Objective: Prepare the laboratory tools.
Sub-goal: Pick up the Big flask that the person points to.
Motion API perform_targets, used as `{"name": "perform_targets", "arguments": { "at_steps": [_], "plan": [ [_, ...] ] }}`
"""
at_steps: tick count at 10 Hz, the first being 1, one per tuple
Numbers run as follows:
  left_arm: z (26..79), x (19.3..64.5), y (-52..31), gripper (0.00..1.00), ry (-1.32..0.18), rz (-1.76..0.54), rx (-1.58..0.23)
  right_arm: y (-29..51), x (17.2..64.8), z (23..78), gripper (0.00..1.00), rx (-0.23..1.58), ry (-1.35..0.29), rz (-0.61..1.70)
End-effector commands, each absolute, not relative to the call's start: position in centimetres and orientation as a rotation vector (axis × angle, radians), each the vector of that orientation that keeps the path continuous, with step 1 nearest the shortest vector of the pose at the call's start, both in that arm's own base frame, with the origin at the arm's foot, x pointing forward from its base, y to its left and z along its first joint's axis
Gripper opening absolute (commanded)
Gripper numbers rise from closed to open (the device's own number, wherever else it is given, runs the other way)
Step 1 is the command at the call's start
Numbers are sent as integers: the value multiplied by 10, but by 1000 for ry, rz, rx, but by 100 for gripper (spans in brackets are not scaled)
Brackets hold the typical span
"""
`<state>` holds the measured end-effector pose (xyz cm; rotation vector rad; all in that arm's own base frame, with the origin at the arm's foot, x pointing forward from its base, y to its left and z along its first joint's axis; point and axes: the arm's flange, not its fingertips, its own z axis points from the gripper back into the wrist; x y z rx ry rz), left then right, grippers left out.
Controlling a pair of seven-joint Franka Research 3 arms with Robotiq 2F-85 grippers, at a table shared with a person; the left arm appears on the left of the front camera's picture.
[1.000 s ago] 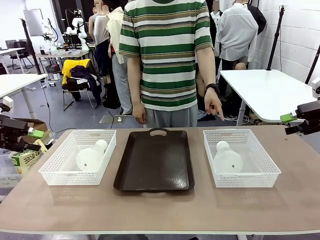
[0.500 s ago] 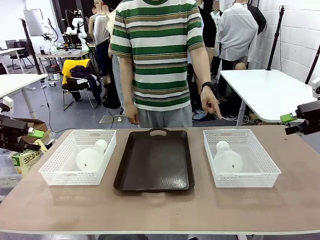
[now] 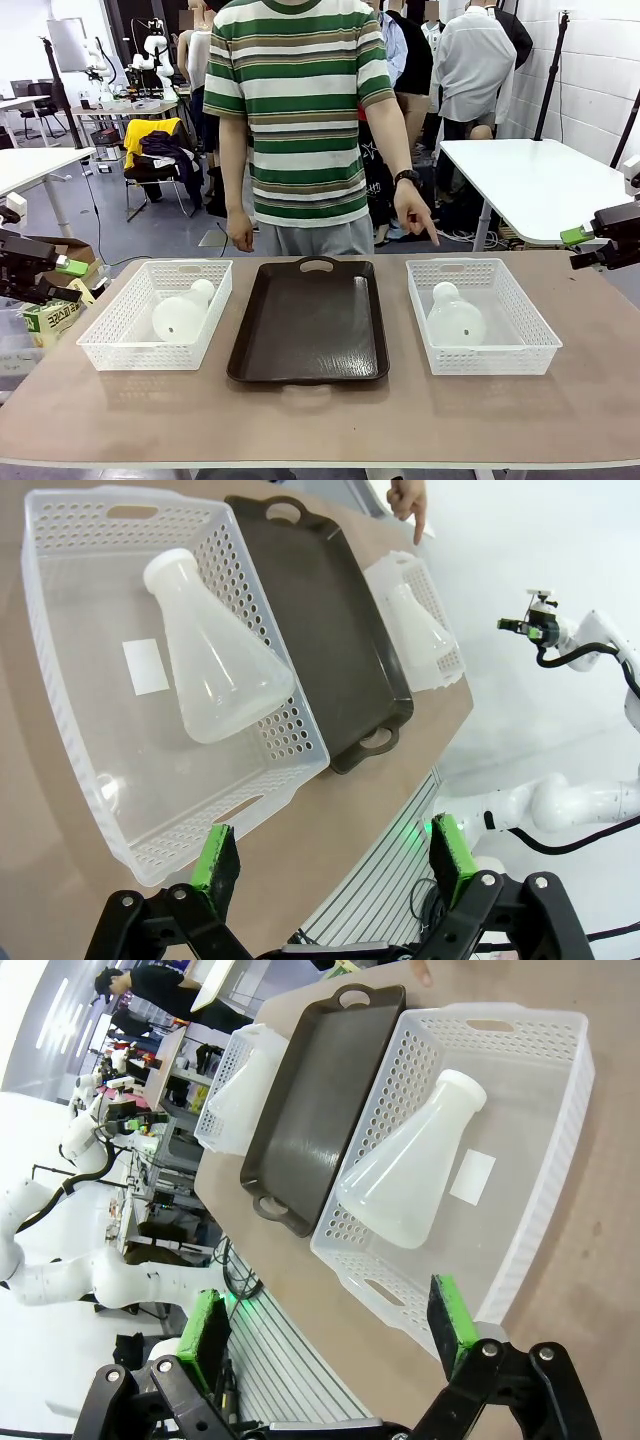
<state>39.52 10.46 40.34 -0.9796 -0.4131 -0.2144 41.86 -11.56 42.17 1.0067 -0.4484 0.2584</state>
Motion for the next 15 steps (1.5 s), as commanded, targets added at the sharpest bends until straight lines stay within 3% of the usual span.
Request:
{"name": "perform_targets", "arguments": {
  "at_steps": [1,6,8,10,15],
  "plan": [
    [403,395,105,100,-418,-215,-983,-115,418,421,100,1010,-442,260],
    [403,395,105,100,-418,-215,-983,-116,419,422,100,1006,-449,258],
    [403,395,105,100,-418,-215,-983,-87,421,474,100,811,-539,301],
    [403,395,105,100,-418,-215,-983,-37,437,512,100,618,-500,292],
    [403,395,105,100,-418,-215,-983,127,508,474,100,124,-308,240]
  ]
}}
